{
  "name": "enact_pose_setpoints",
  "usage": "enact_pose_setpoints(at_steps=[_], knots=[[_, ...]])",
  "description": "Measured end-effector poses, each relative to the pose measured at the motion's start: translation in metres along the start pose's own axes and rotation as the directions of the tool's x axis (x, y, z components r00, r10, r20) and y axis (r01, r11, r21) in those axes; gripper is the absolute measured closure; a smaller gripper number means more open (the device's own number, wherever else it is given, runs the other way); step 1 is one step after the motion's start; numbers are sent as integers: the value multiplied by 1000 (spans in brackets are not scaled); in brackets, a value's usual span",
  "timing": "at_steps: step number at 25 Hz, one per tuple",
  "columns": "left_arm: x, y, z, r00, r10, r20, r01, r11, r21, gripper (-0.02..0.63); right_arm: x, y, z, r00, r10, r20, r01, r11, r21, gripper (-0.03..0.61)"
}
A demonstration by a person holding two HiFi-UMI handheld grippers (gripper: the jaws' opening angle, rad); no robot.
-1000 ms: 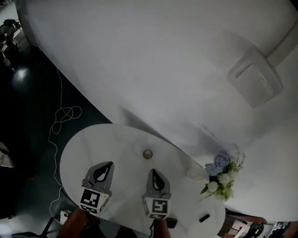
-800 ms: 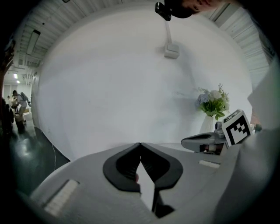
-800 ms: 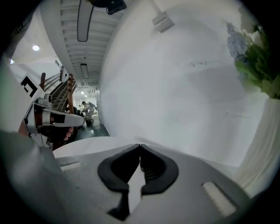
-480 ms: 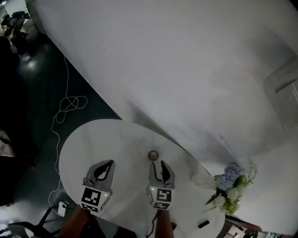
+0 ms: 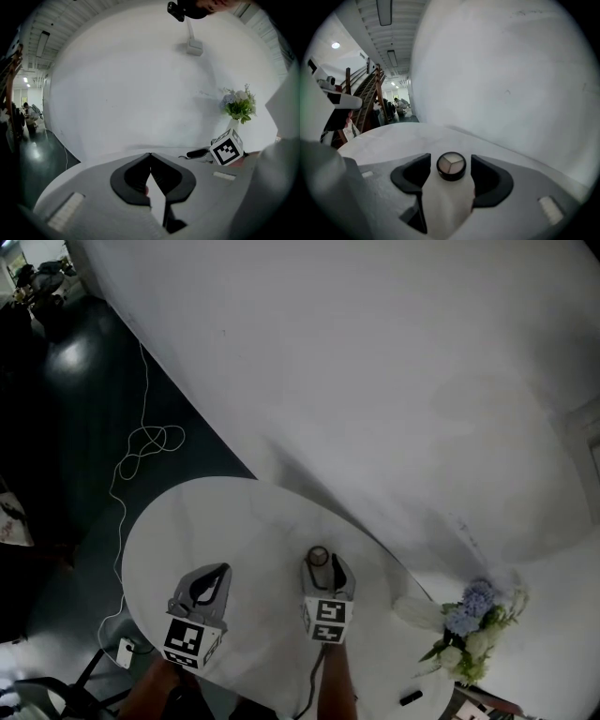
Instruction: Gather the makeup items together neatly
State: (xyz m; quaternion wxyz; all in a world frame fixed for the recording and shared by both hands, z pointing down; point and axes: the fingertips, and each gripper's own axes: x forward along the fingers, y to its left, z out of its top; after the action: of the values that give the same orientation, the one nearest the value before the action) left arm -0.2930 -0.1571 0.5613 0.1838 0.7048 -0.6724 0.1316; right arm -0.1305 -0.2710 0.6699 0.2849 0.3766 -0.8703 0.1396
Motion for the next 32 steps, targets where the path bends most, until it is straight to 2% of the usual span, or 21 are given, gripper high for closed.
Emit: enact_pose_setpoints(at_steps=[10, 13, 17, 25, 32], knots=[[-1, -2, -3, 1000, -1, -10, 0, 1000, -6, 603, 7, 3, -4, 998, 0, -70, -3, 999, -47, 308], [-1, 0, -2, 1000, 1, -8, -1, 1000, -7, 603, 7, 1, -4, 997, -16, -75, 11, 998, -64, 362], [-2, 2, -4, 1000, 5, -9, -5, 1000, -5, 603, 8, 1, -5, 997, -19, -71, 14, 998, -68, 364], [-10, 1, 6, 1000, -3, 3, 3, 1000, 8, 603, -4, 2, 7, 999, -21, -27, 20, 999, -33, 366], [-21, -8, 25, 999, -46, 30, 45, 998, 38, 603, -46, 4, 32, 997, -67, 48, 67, 998, -8, 367]])
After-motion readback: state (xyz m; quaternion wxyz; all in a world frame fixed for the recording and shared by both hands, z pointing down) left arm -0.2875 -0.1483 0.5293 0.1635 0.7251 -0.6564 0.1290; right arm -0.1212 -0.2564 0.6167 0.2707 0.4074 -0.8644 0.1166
